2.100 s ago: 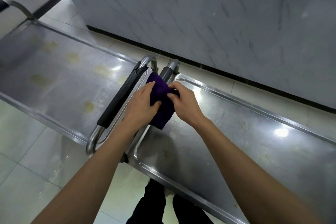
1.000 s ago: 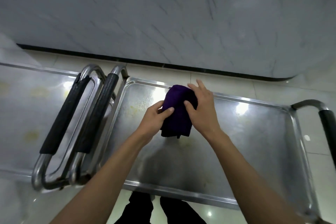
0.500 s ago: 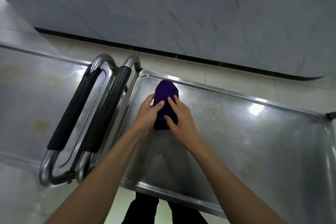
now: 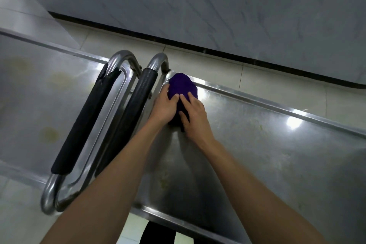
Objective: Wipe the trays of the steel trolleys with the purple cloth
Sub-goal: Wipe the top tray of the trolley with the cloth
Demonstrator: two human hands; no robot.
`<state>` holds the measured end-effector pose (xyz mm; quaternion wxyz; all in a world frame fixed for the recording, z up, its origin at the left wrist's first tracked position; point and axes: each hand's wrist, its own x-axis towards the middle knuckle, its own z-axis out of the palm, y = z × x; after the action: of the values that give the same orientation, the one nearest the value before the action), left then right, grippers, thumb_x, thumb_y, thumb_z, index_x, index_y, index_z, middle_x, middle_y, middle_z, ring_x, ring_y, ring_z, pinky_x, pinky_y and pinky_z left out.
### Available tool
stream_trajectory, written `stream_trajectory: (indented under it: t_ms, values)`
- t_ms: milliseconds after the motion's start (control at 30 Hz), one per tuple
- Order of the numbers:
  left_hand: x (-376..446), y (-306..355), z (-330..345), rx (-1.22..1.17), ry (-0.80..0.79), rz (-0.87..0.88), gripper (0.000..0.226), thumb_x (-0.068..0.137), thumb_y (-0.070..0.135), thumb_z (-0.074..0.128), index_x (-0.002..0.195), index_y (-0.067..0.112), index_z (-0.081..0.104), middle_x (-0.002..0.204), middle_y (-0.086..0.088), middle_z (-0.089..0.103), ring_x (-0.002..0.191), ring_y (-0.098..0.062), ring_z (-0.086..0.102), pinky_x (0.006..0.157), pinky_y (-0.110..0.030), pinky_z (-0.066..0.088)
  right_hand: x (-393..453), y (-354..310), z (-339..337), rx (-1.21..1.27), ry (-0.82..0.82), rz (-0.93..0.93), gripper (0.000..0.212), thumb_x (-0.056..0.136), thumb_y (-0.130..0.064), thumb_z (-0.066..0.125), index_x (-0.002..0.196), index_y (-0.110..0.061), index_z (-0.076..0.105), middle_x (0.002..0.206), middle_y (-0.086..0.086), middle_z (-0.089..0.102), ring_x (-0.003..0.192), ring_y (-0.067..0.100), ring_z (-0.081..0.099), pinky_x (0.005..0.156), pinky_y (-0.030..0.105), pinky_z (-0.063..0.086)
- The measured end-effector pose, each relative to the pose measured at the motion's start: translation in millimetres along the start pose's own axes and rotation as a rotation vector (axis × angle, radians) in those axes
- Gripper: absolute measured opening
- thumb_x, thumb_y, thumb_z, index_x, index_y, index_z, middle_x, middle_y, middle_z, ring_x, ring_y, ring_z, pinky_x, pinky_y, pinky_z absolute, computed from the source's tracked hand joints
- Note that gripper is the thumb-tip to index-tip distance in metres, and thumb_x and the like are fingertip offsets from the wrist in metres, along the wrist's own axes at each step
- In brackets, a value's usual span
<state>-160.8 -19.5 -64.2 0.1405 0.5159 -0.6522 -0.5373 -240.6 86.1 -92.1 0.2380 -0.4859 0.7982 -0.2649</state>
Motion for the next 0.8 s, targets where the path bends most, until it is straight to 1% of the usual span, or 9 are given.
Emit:
stream_trajectory:
  t_ms: [33,100,133,200,333,433,500,667,800]
  values:
    - [-0.3,-1.6,-0.2,0.05,0.006,0.011,0.047,0.103,0.018,0.047,0.15,0.021,0.04,0.134,0.005,0.055,0.118,-0.012,0.055,0.09,-0.019,0.046,1.3,2.3,4.1,-0.032,-0.014,-0.004,0.056,0.102,-0.024,0.05,0.155,-0.025,0.031,0.163,0.004,0.023,0.149,0.022,0.02,0.121,0.043,0.024]
    - [-2.0,-4.2,-0.8,0.156,0.021,0.042,0.052,0.102,0.017,0.044,0.153,0.024,0.034,0.143,0.001,0.051,0.128,-0.016,0.05,0.104,-0.033,0.046,2.7,6.1,11.1,-0.133,-0.027,-0.006,0.055,0.102,-0.029,0.049,0.154,-0.028,0.031,0.163,0.003,0.024,0.15,0.023,0.019,0.117,0.044,0.024]
    - [-4.0,-5.1,-1.4,0.239,0.044,0.057,0.053,0.102,0.018,0.043,0.153,0.025,0.033,0.145,-0.001,0.049,0.132,-0.019,0.047,0.109,-0.039,0.044,3.2,7.3,13.5,-0.184,-0.021,-0.011,0.054,0.102,-0.031,0.047,0.154,-0.029,0.032,0.163,0.003,0.024,0.15,0.022,0.019,0.116,0.044,0.021]
    - [-10.3,-6.6,-3.0,0.408,0.103,0.07,0.053,0.102,0.02,0.043,0.154,0.024,0.032,0.15,-0.002,0.046,0.138,-0.022,0.041,0.113,-0.047,0.038,6.8,7.7,16.2,-0.25,0.002,-0.038,0.052,0.102,-0.031,0.046,0.153,-0.029,0.034,0.163,0.003,0.024,0.151,0.022,0.017,0.117,0.043,0.017]
    - [-25.3,-16.3,-6.9,0.49,0.185,0.098,0.048,0.101,0.015,0.044,0.149,0.019,0.041,0.146,-0.004,0.05,0.137,-0.022,0.043,0.112,-0.045,0.039,25.5,5.8,16.6,-0.3,-0.009,-0.118,0.058,0.101,-0.028,0.048,0.155,-0.024,0.028,0.166,0.003,0.013,0.153,0.023,0.005,0.122,0.043,0.013]
    - [-32.8,-28.6,-10.7,0.563,0.198,0.063,0.047,0.102,0.017,0.043,0.149,0.014,0.042,0.15,-0.006,0.047,0.14,-0.022,0.04,0.116,-0.043,0.034,41.2,6.7,15.4,-0.328,-0.07,-0.172,0.064,0.101,-0.033,0.048,0.158,-0.024,0.02,0.167,0.003,0.007,0.154,0.024,-0.001,0.124,0.044,0.009]
    - [-37.9,-37.0,-12.6,0.578,0.192,0.054,0.047,0.102,0.018,0.043,0.149,0.012,0.042,0.152,-0.007,0.045,0.141,-0.022,0.039,0.117,-0.041,0.032,50.6,8.0,15.8,-0.365,-0.101,-0.222,0.065,0.101,-0.036,0.047,0.158,-0.024,0.019,0.167,0.003,0.006,0.154,0.024,-0.004,0.124,0.045,0.005]
    - [-42.7,-49.1,-16.1,0.631,0.138,0.05,0.057,0.101,0.022,0.046,0.155,0.016,0.028,0.158,-0.006,0.034,0.145,-0.023,0.032,0.118,-0.045,0.031,68.6,11.8,22.4,-0.419,-0.181,-0.27,0.062,0.103,-0.045,0.039,0.158,-0.025,0.019,0.167,0.001,0.005,0.153,0.024,-0.006,0.124,0.049,0.001]
    - [-44.3,-55.8,-17.9,0.671,0.09,0.045,0.072,0.097,0.021,0.052,0.158,0.017,0.015,0.162,-0.006,0.025,0.148,-0.023,0.026,0.119,-0.047,0.03,71.5,11.1,33.0,-0.409,-0.161,-0.257,0.06,0.103,-0.049,0.034,0.158,-0.027,0.02,0.167,0.0,0.005,0.153,0.023,-0.007,0.124,0.049,-0.002]
